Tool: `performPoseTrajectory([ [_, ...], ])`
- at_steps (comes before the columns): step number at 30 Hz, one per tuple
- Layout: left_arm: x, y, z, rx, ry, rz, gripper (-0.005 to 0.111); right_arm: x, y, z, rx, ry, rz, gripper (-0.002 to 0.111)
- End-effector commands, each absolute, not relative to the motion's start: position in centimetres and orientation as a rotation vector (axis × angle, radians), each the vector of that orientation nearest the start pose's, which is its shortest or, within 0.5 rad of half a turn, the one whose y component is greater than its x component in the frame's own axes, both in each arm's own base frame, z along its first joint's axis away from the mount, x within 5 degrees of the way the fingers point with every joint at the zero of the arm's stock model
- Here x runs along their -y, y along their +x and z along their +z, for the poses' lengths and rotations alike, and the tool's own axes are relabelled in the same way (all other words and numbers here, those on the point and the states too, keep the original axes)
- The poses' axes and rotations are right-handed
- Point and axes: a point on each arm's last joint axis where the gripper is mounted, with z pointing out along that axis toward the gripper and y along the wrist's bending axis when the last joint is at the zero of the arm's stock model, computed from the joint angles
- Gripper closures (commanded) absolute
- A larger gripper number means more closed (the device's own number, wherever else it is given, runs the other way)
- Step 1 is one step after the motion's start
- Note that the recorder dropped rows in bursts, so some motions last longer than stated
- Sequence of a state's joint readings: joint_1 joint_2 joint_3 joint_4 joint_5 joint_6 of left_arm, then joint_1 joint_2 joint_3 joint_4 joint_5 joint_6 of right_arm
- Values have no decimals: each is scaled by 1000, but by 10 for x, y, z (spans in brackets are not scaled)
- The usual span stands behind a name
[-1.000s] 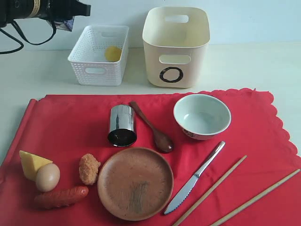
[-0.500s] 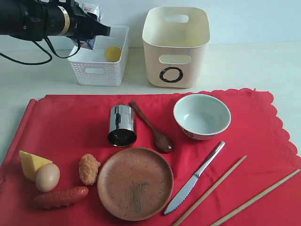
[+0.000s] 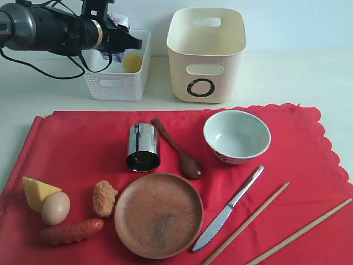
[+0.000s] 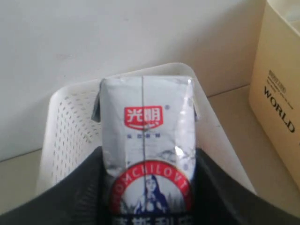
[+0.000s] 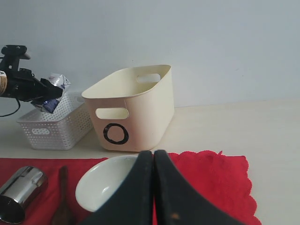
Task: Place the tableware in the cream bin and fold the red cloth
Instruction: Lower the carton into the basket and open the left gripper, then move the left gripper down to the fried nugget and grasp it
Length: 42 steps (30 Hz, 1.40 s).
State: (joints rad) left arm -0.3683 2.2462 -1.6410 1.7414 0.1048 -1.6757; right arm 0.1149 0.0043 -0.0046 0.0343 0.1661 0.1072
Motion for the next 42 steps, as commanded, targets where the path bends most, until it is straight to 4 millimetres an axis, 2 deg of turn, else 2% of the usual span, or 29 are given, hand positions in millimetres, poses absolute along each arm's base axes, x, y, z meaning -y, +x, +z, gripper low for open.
performPoseTrajectory([
  [1,174,488,167,-2030,361,-48,97,-7,56,199,-1643,10,194,108],
  [2,173,489,164,-2036,361,-46,81,-7,56,199,-1643,10,194,108],
  [3,171,489,164,-2037,354,-44,73,-7,56,199,-1643,10,194,108],
  [4,171,490,162,-2041,355,-43,52,-7,56,199,-1643,10,194,108],
  [5,171,490,162,-2042,352,-44,43,-7,56,199,-1643,10,194,108],
  [6,171,490,162,-2043,349,-46,22,-7,56,199,-1643,10,194,108],
  [7,171,490,162,-2043,349,-46,15,-7,56,199,-1643,10,194,108],
  [8,171,490,162,-2043,347,-47,2,-7,56,199,-1643,10,194,108],
  [13,171,488,166,-2041,353,-54,2,-7,56,199,-1643,10,194,108],
  [20,169,467,204,-2006,379,-123,2,-7,56,199,-1643,10,194,108],
  [29,153,418,250,-1977,390,-151,2,-7,56,199,-1643,10,194,108],
  [35,151,378,268,-1977,478,-289,2,-7,56,199,-1643,10,194,108],
  [38,149,362,268,-1992,504,-328,10,-7,56,199,-1643,10,194,108],
  [40,147,352,267,-2006,507,-358,21,-7,56,199,-1643,10,194,108],
  [42,146,341,263,-2029,516,-399,39,-7,56,199,-1643,10,194,108],
])
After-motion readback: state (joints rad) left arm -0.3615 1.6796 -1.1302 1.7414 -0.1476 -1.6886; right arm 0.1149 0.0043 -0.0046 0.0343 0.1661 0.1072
